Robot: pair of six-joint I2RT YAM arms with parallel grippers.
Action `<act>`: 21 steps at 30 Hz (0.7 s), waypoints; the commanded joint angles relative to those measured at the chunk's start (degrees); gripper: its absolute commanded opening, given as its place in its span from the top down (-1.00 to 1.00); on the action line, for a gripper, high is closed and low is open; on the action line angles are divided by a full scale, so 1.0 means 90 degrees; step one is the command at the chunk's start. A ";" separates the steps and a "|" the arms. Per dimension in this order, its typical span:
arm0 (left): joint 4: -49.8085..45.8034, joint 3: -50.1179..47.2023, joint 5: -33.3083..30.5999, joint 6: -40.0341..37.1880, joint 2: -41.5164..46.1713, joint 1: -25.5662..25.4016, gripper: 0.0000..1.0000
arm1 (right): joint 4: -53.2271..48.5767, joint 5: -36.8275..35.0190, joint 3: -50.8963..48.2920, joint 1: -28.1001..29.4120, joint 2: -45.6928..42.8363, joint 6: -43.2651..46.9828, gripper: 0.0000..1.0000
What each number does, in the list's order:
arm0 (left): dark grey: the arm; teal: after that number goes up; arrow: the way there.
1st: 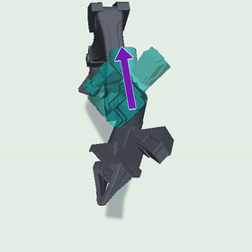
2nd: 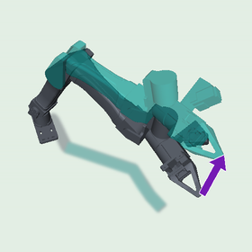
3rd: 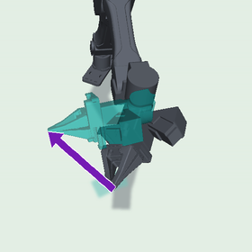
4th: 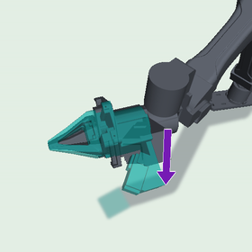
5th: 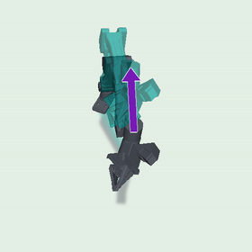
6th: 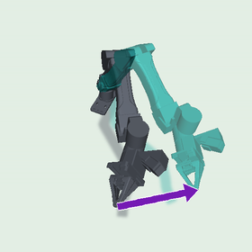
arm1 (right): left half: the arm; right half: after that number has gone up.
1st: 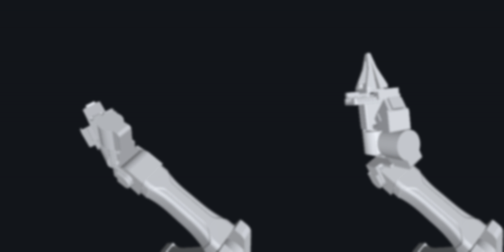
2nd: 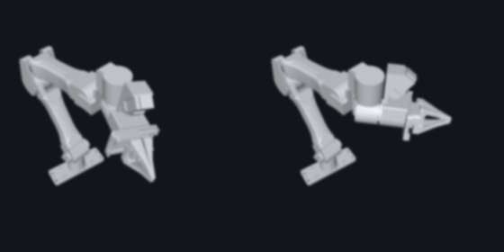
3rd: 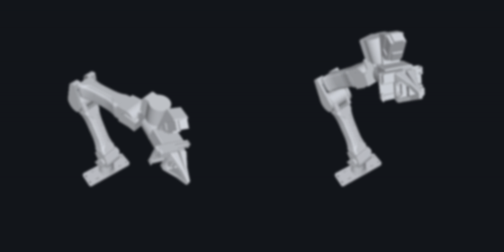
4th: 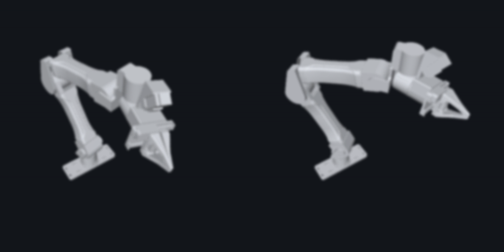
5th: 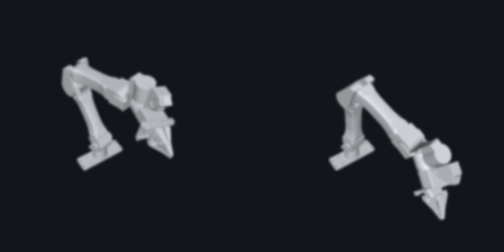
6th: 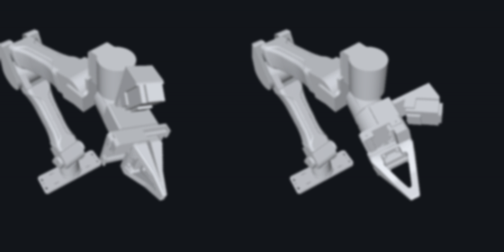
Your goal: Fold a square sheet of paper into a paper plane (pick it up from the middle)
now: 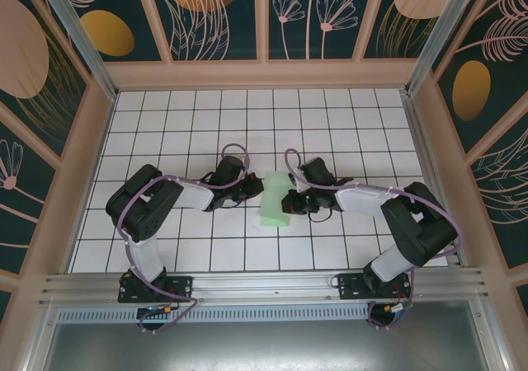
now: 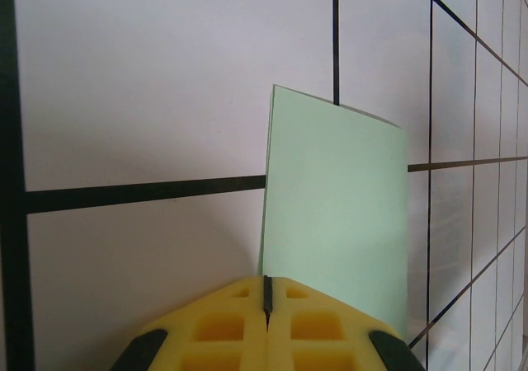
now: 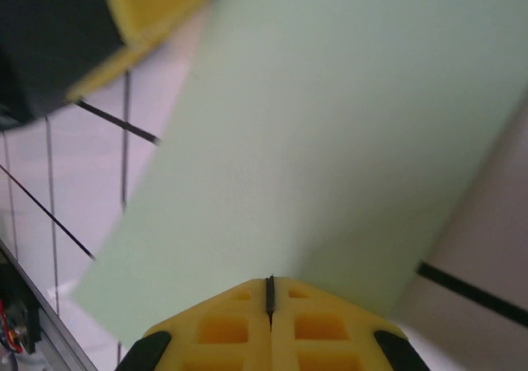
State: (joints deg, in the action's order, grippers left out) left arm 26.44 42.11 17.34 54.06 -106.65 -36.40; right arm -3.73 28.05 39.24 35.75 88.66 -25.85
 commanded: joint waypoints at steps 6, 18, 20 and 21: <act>-0.2218 -0.0489 -0.0686 -0.0240 -0.0547 0.0045 1.00 | 0.0281 -0.0274 0.0325 0.0247 0.0537 -0.0165 1.00; -0.2406 0.0213 -0.0535 -0.0851 0.0094 0.0050 1.00 | 0.0336 -0.0421 0.0297 0.0247 0.0922 -0.0085 1.00; -0.2407 0.0380 -0.0580 -0.0929 0.0415 0.0051 1.00 | 0.0347 -0.0412 0.0349 0.0247 0.1039 0.0040 1.00; -0.2410 0.0447 -0.0604 -0.0973 0.0542 0.0050 1.00 | 0.0330 -0.0402 0.0382 0.0246 0.1090 0.0107 1.00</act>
State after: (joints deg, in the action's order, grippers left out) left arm 15.27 45.82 15.73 48.58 -104.12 -36.45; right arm -0.82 25.43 41.87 37.60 95.70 -26.79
